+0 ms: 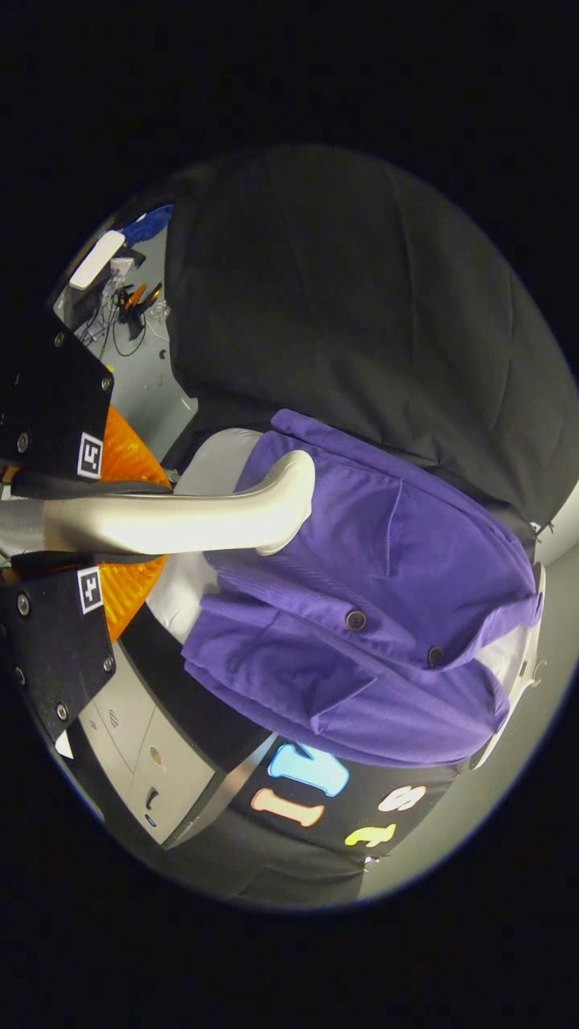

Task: Iron the clothes twice with a garment steamer, once on the left side and once on the right side.

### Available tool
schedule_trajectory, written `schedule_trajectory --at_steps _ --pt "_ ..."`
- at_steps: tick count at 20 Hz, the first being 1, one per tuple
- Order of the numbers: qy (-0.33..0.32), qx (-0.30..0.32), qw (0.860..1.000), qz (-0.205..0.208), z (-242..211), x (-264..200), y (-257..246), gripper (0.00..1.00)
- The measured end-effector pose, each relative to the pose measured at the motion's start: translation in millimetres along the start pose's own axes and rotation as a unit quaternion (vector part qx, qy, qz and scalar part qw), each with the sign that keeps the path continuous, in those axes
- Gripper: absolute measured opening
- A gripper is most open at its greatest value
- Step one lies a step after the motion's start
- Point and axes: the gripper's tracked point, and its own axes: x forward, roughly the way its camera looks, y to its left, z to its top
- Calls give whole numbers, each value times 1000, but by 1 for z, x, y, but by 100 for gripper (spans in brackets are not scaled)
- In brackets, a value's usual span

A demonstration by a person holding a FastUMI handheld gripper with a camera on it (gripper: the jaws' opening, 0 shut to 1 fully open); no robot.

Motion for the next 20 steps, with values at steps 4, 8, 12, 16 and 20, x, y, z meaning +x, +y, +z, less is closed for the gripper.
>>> schedule_trajectory --at_steps 4,8,12,16,20 --pt "-22 59 998 0 -7 -58 -48 25" --pt "-35 143 989 -15 -23 -118 -101 25" --pt "-56 178 982 -26 -30 -170 -136 25" --pt "-116 217 968 -50 -10 -223 -187 25" --pt "-196 228 949 -97 24 -270 -229 25"
